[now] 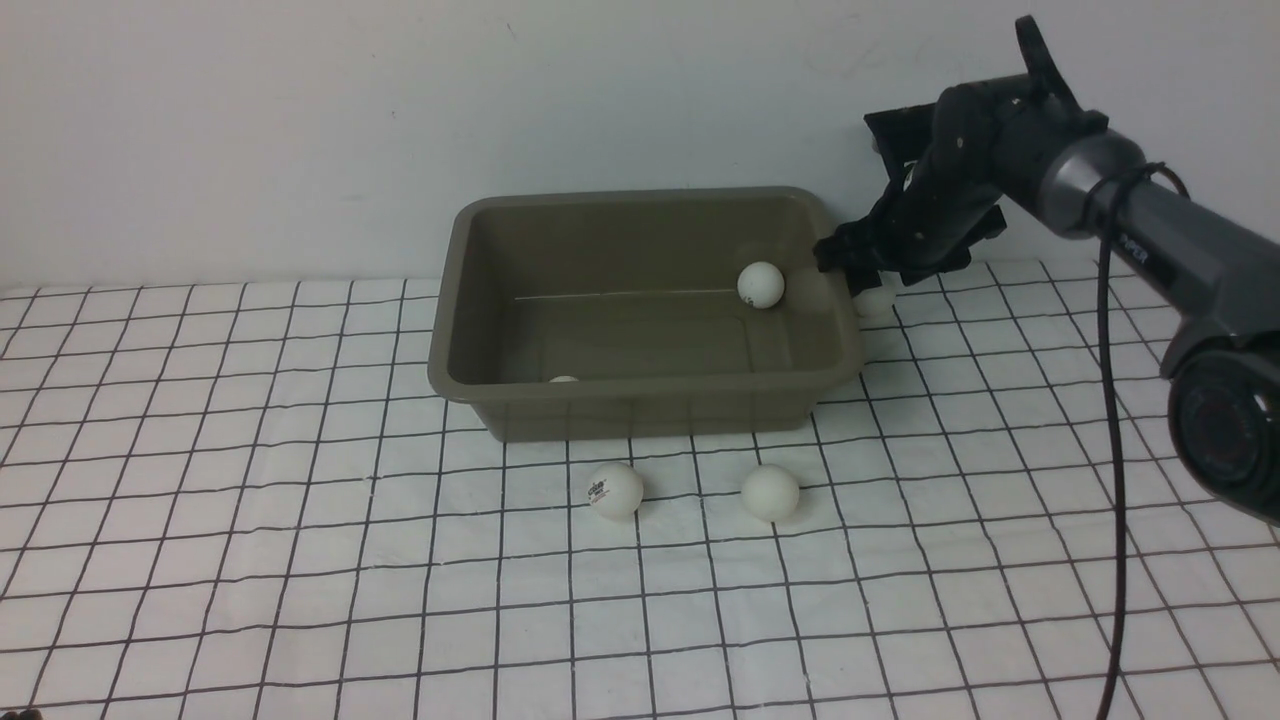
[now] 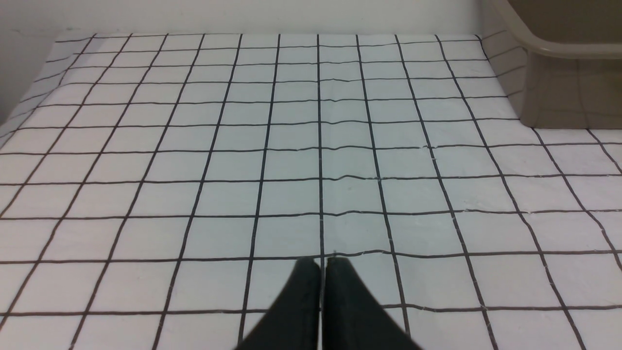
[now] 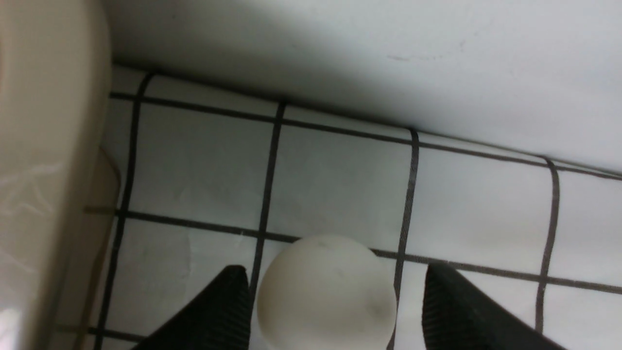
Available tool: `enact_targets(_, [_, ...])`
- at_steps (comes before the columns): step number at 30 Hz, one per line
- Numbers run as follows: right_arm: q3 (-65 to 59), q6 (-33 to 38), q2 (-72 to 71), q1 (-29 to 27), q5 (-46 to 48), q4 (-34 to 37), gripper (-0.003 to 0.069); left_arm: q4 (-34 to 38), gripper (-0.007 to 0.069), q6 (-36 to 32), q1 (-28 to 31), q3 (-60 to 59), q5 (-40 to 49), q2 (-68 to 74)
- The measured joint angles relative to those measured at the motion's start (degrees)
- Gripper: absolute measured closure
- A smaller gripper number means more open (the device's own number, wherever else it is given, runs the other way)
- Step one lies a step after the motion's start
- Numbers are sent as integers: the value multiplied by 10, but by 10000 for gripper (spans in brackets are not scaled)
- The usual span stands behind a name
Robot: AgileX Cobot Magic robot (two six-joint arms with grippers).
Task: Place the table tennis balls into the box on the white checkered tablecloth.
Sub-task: 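Reach for and grasp a ping pong ball on the table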
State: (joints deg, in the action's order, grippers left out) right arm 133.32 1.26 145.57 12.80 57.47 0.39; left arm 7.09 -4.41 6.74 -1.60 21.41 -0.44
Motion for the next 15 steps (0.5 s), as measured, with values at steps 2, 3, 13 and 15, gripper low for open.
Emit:
enact_targets(2, [1,0,2,0,-2,2,218,0,629,0,0,0,0,0])
enact_targets(3, [3,0,5,0,-6,8,218,0,629,0,0,0,0,0])
enact_targets(13, [6,-1,11,-1,-21,17,218,0,629,0,0,0,0,0])
enact_targets(15, [6,-1,12,-1,-23,19,218,0,629,0,0,0,0,0])
